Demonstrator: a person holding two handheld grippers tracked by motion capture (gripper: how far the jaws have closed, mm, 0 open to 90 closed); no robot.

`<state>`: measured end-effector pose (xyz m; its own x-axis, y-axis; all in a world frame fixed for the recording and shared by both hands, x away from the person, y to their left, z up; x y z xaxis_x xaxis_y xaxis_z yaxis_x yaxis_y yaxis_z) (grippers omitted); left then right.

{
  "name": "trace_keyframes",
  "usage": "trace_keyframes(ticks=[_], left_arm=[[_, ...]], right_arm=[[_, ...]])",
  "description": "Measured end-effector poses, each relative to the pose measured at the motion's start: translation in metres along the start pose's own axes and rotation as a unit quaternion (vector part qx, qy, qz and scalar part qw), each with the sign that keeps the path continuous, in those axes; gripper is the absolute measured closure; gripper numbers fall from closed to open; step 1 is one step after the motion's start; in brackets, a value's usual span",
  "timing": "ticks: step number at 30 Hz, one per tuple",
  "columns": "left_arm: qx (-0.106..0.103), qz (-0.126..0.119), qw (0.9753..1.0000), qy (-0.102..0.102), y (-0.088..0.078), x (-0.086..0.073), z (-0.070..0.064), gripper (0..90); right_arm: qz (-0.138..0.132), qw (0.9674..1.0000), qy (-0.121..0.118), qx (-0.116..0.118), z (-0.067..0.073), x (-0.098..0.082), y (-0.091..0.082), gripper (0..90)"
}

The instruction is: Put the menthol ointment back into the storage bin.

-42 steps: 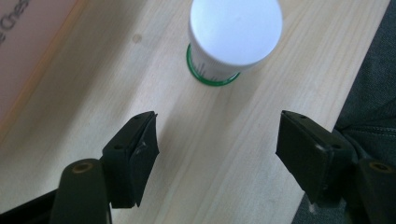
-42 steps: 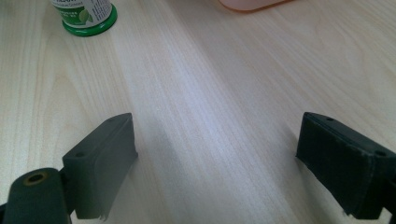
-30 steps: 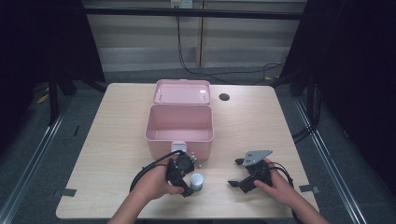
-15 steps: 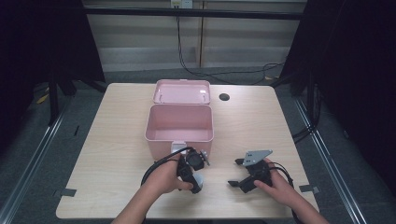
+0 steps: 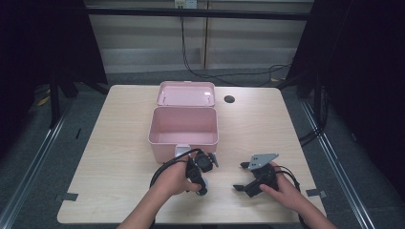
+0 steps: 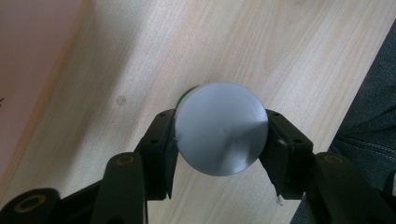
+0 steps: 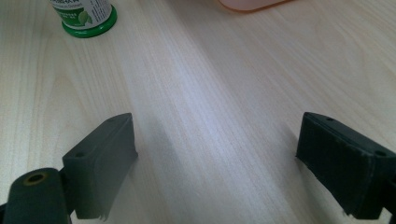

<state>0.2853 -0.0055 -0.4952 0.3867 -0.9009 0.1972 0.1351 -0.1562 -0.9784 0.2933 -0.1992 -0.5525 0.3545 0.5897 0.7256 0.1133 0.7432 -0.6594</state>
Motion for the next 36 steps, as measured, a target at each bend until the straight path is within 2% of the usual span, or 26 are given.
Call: trace_keyframes(ticks=[9, 21, 33, 36], left_arm=[[-0.002, 0.009, 0.9998, -0.020, -0.011, -0.007, 0.006, 49.9], [-0.003, 0.025, 0.9986, -0.046, -0.039, -0.024, 0.020, 50.0], [-0.013, 0.020, 0.9972, -0.071, -0.063, -0.030, 0.032, 50.0], [-0.010, 0.020, 0.9969, -0.075, -0.069, -0.031, 0.036, 50.0]], right_arm=[[0.000, 1.0000, 0.000, 0.000, 0.000, 0.000, 0.000, 11.0], [0.000, 1.0000, 0.000, 0.000, 0.000, 0.000, 0.000, 11.0], [0.000, 1.0000, 0.000, 0.000, 0.000, 0.000, 0.000, 11.1], [0.000, 1.0000, 0.000, 0.000, 0.000, 0.000, 0.000, 11.0]])
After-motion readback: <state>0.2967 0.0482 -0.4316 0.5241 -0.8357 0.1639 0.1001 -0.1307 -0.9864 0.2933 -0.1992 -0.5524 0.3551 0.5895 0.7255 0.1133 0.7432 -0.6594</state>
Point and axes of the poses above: each handheld gripper's, and its own axes: y roughly forward along the jaws, x roughly out of its top, z roughly to its left, the point moved 6 cm from there along y, roughly forward along the jaws, and after that the axes turned 14 degrees about x, right-handed, at the moved point
